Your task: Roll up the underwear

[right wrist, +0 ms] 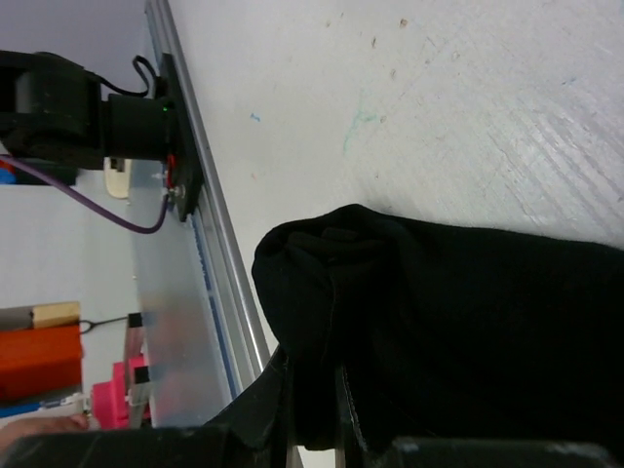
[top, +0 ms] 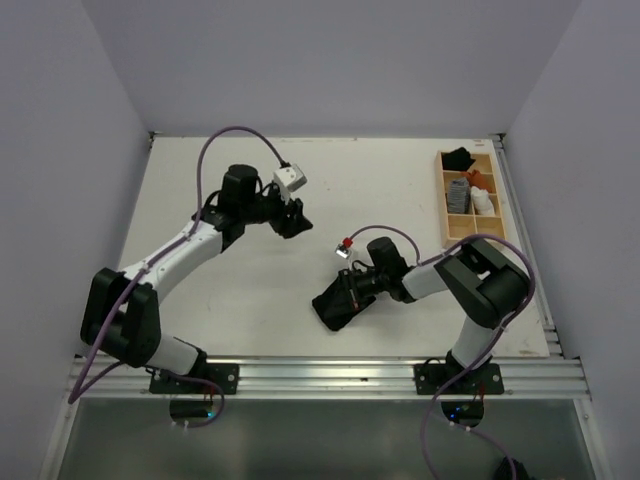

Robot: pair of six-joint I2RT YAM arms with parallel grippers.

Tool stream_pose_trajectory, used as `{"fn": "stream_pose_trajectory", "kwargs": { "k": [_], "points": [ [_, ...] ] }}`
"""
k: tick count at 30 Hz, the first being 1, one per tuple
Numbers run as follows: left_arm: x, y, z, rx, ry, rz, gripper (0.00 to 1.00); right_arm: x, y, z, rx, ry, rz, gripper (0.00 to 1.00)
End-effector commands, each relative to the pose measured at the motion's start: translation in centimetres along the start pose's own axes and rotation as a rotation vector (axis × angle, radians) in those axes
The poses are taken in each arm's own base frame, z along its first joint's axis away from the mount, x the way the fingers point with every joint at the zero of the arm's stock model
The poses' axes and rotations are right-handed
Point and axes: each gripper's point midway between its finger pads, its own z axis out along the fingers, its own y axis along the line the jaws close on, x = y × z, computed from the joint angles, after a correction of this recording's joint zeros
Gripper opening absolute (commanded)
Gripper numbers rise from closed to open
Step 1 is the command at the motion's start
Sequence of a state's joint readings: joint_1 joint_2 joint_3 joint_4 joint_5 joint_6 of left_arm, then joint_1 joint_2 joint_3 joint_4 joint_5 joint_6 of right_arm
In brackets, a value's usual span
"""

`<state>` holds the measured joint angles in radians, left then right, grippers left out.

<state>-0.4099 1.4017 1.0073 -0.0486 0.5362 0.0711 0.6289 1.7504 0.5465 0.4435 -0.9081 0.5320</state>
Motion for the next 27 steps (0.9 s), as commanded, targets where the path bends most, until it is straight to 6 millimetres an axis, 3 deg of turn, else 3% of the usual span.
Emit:
{"fn": "stream_pose_trajectory", "kwargs": {
  "k": [1,8,16,20,27],
  "points": [
    [4.6,-5.3,-0.3,0.376,0.108,0.083,0.57,2.0,-1.9,0.2,0.016,0.032,0.101,0.00],
    [9.3,-9.8,-2.3,0.675,0.135,0.121,0.61,2.0,-2.3,0.1,-0.028,0.055,0.142,0.00],
    [12.3,-12.9,0.4,0.733,0.188,0.339,0.59,2.5,-2.5,0.1,-0.059,0.091,0.185,0.00],
    [12.3,-13.4,1.6,0.735,0.144,0.401,0.61,2.4,-2.6,0.2,-0.056,0.106,0.188,0.00],
    [16.6,-14.8,2.2,0.859,0.279,0.437,0.59,2.0,-2.8,0.2,-0.047,0.126,0.189,0.00]
  ]
}}
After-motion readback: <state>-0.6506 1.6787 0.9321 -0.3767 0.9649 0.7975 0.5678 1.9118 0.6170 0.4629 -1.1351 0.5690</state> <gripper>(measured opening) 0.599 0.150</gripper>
